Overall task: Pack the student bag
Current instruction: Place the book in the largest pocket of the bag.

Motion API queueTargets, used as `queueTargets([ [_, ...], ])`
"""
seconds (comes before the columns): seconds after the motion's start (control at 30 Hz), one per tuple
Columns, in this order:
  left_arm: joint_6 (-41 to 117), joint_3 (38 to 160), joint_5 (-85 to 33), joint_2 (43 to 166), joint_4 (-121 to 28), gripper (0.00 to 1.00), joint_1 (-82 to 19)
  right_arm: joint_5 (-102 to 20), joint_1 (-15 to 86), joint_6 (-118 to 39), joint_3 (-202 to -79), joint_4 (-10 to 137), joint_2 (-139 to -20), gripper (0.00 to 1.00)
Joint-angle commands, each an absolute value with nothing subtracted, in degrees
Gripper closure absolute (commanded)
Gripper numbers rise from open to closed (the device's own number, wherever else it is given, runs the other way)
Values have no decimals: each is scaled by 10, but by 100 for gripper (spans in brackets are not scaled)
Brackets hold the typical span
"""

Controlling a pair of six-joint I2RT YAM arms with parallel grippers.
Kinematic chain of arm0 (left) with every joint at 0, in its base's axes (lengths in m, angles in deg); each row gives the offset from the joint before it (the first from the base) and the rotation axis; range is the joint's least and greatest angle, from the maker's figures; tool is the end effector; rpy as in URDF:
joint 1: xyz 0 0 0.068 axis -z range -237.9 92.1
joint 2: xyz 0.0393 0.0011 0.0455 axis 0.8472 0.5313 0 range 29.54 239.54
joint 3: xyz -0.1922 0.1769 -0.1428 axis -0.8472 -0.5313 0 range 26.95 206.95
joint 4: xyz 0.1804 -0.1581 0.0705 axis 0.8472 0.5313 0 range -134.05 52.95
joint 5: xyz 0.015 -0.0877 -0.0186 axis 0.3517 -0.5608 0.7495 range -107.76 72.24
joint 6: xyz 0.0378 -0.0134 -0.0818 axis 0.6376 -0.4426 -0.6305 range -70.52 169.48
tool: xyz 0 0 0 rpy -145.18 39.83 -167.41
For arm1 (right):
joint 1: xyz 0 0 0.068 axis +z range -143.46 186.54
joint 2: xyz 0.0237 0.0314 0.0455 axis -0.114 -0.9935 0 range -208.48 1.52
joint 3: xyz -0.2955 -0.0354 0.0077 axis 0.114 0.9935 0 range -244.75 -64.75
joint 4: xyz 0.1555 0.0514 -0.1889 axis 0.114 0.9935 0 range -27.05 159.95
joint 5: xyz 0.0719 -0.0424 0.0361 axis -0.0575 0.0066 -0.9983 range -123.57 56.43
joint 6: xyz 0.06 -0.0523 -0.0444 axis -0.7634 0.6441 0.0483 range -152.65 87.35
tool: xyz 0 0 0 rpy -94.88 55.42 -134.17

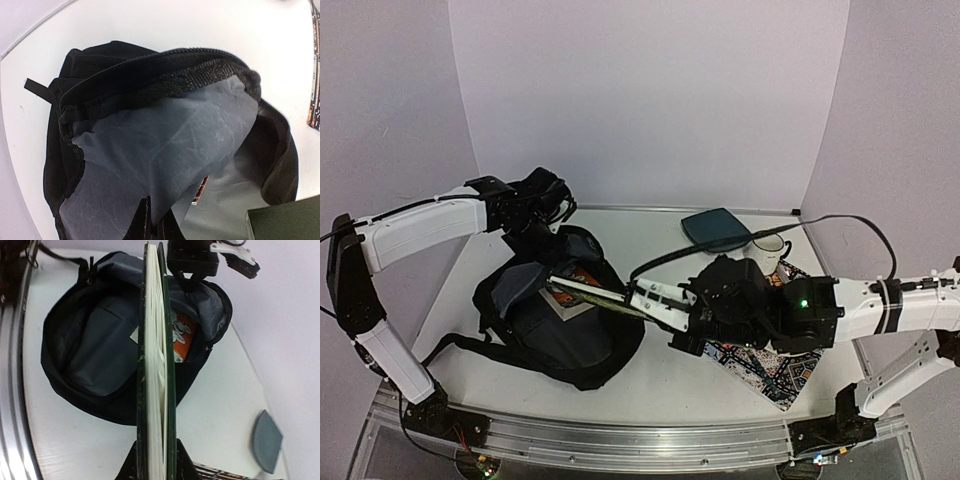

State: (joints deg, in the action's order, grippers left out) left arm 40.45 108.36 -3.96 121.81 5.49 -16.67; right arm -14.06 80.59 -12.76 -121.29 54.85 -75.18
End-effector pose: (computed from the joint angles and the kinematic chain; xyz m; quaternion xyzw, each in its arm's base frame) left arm 0.2738 -0.2141 0.2848 0.2368 0.9306 -0.0026 0.2790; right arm 0.1198 0.3196 0.3399 -0.4874 0.6008 0.1649 0.6118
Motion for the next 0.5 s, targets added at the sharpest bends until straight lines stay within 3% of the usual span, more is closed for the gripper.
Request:
queueTargets([
  [0.0, 395, 1144, -41, 1206, 42, 100, -165, 60, 847, 53, -1255, 478, -771, 100],
  [0.2, 382, 1167, -71, 1212, 47, 100, -165, 179, 910, 185, -1304, 445, -856, 100],
  [0.47, 363, 1173, -126, 1210, 48, 100, -164, 230, 910, 244, -1362, 426, -958, 100],
])
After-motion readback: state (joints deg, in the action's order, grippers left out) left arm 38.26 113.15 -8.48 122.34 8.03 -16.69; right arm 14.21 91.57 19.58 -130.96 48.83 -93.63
